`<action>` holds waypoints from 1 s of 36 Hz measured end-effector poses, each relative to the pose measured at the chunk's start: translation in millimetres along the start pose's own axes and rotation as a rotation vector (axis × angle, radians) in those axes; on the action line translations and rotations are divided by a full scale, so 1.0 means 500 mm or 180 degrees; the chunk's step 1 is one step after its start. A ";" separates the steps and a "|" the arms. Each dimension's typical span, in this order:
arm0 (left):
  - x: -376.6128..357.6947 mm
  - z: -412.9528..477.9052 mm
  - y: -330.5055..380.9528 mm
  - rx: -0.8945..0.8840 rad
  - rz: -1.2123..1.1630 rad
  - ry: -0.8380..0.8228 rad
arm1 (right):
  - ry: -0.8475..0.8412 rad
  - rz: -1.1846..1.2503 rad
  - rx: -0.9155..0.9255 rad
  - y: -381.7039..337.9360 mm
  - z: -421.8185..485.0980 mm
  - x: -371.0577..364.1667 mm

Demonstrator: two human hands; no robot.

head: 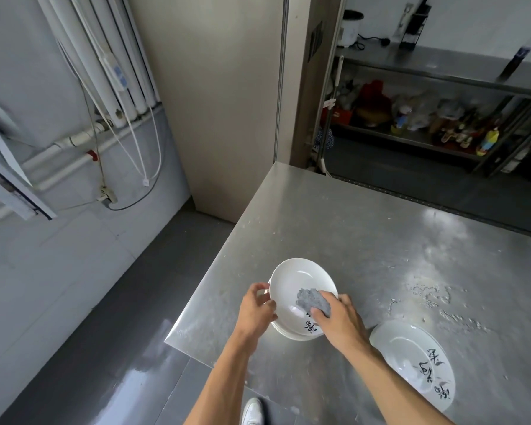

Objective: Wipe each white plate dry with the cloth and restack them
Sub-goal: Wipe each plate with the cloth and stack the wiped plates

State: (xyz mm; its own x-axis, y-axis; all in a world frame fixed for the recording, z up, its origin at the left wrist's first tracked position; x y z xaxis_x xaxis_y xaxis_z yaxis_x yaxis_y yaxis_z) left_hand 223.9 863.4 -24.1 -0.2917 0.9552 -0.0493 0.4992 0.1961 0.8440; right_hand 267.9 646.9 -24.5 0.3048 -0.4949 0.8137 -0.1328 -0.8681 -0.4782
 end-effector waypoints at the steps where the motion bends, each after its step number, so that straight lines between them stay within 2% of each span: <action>1: -0.004 -0.003 0.002 0.0000 -0.0065 -0.0103 | 0.0009 0.0001 0.0004 0.000 0.001 0.001; 5: -0.026 -0.013 0.005 0.0093 -0.0345 -0.0434 | -0.0008 0.0006 -0.0019 0.004 0.007 0.006; 12: -0.025 -0.013 -0.010 0.0110 -0.0324 -0.0282 | 0.0011 -0.0346 0.0124 -0.002 0.000 0.014; 15: -0.025 -0.017 -0.021 0.0106 -0.0364 -0.0153 | 0.0302 -0.0459 0.0283 -0.010 -0.006 0.025; 20: -0.026 -0.030 -0.022 0.0084 -0.0465 -0.0083 | 0.1275 -0.0308 0.0680 -0.041 -0.017 0.086; 25: -0.017 -0.042 -0.014 0.0025 -0.0529 -0.0021 | 0.1480 0.0263 0.0445 -0.060 -0.001 0.144; 28: -0.021 -0.054 0.004 -0.0110 -0.0528 -0.0081 | 0.1528 0.0409 0.0545 -0.081 0.008 0.163; 33: -0.032 -0.064 0.029 -0.0321 -0.0530 -0.0127 | 0.0739 0.0458 0.1259 -0.143 0.020 0.147; 34: -0.031 -0.064 0.031 -0.0341 -0.0528 -0.0115 | 0.0808 0.0304 0.1509 -0.158 0.015 0.148; 36: -0.027 -0.064 0.030 -0.0357 -0.0542 -0.0090 | 0.1339 -0.0208 0.1918 -0.177 -0.001 0.154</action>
State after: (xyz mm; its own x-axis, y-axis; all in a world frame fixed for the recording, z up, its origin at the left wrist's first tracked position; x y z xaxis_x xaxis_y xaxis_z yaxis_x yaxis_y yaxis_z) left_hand 209.1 846.4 6.5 -0.3405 0.9165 -0.2100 0.3502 0.3309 0.8763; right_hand 302.4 685.9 80.6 -0.1091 -0.5205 0.8469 0.4512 -0.7851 -0.4244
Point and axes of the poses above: each hand's wrist, its own z-axis towards the middle knuckle, its own x-axis out of the back of the hand, y = z × x, the point moved 7 cm from there along z, towards the middle knuckle, and after that the axes turned 1 degree about -z, right-handed, at the moved point
